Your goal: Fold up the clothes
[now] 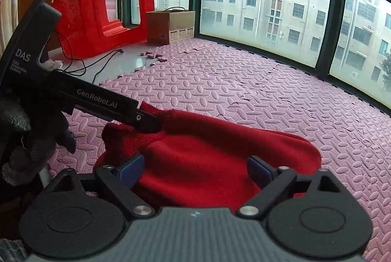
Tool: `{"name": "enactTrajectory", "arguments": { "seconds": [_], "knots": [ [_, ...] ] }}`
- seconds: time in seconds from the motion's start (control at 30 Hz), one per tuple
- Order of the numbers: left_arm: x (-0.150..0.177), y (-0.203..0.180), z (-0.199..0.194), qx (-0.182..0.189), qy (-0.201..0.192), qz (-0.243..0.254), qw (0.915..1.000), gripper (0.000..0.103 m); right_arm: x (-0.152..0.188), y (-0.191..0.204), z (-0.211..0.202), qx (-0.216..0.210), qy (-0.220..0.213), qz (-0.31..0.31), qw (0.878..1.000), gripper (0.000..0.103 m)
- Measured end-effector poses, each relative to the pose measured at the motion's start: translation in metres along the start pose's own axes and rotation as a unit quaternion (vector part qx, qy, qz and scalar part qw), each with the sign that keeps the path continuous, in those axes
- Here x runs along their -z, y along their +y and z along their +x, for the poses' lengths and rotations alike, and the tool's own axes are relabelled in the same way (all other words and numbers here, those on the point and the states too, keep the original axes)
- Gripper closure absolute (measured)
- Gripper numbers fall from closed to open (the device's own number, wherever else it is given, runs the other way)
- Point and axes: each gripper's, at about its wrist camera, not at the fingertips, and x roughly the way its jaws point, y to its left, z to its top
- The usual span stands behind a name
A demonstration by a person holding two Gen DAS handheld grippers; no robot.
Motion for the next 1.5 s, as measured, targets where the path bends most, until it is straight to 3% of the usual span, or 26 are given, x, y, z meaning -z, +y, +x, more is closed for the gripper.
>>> {"name": "enactTrajectory", "arguments": {
  "seconds": [0.13, 1.03, 1.5],
  "knots": [
    [0.001, 0.001, 0.001, 0.002, 0.002, -0.007, 1.0000, 0.000, 0.005, -0.002, -0.001, -0.001, -0.002, 0.028, 1.000, 0.010],
    [-0.002, -0.007, -0.009, -0.007, -0.002, -0.014, 0.9999, 0.000, 0.006, -0.003, -0.022, 0.017, -0.031, -0.002, 0.999, 0.006],
    [-0.001, -0.024, -0.030, -0.002, -0.015, -0.006, 0.9999, 0.000, 0.023, -0.035, -0.053, 0.022, -0.030, 0.067, 0.997, 0.004]
  ]
}}
